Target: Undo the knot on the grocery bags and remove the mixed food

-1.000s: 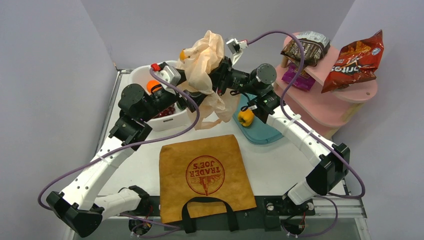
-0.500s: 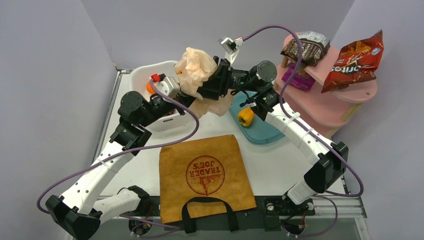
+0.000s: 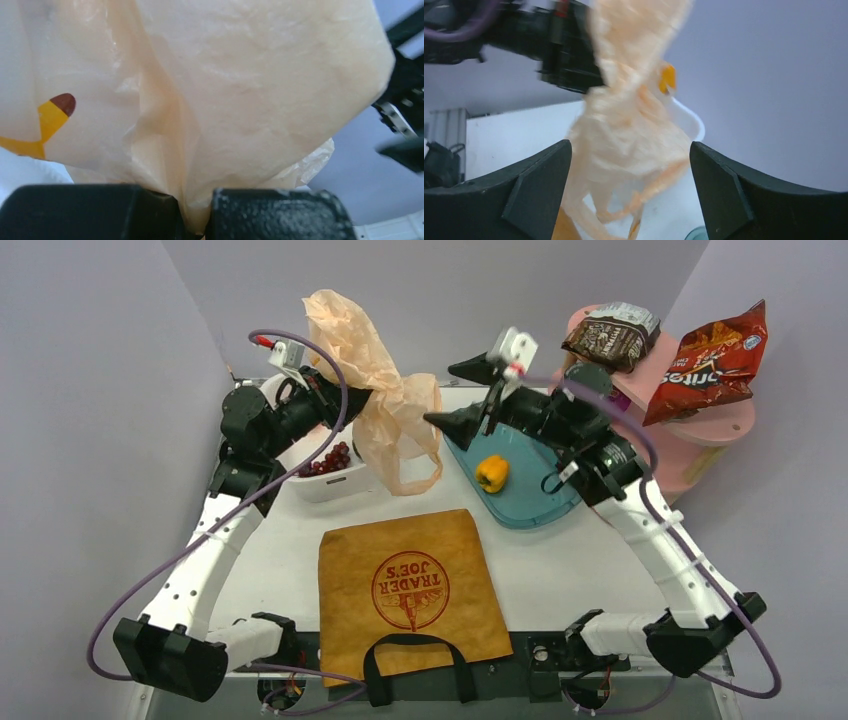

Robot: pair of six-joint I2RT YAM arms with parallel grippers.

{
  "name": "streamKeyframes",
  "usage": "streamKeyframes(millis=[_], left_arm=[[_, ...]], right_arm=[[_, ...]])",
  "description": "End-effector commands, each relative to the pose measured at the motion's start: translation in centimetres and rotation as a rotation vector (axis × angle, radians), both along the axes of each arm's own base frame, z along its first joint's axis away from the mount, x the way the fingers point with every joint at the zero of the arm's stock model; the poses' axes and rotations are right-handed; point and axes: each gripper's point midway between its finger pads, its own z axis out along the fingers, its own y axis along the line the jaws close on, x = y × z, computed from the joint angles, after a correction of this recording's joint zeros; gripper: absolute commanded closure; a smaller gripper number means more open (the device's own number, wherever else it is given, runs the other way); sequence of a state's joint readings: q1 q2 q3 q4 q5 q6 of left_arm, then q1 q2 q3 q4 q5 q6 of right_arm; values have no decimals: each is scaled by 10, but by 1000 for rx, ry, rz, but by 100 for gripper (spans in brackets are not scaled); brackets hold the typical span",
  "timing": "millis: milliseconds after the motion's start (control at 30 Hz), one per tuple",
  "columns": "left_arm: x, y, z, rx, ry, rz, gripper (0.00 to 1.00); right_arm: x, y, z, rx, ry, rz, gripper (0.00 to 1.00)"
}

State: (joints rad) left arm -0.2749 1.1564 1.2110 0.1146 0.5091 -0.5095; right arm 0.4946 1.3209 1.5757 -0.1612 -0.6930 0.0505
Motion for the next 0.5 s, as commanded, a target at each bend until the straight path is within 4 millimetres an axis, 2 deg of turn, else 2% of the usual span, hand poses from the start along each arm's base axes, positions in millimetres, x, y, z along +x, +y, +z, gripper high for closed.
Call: streamKeyframes(millis=[0, 100, 167, 233, 367, 467], left_arm=[[-14, -18, 19, -159, 130, -124, 100], [-25, -34, 22, -191, 183, -199, 100], [-38, -44, 24, -187, 192, -253, 100], [-51, -55, 24, -177, 196, -314, 100], [-89, -69, 28, -154, 199, -504, 100], [-113, -72, 27, -122, 207, -638, 100]], right_arm=[[-42, 20, 17, -265, -556, -9, 15], [-60, 48, 9, -315, -715, 46, 12], [-63, 59, 0, -378, -848, 71, 10], [-62, 68, -11, -427, -911, 93, 9], [-44, 69, -39, -597, -985, 101, 8], [-31, 53, -58, -723, -972, 100, 7]])
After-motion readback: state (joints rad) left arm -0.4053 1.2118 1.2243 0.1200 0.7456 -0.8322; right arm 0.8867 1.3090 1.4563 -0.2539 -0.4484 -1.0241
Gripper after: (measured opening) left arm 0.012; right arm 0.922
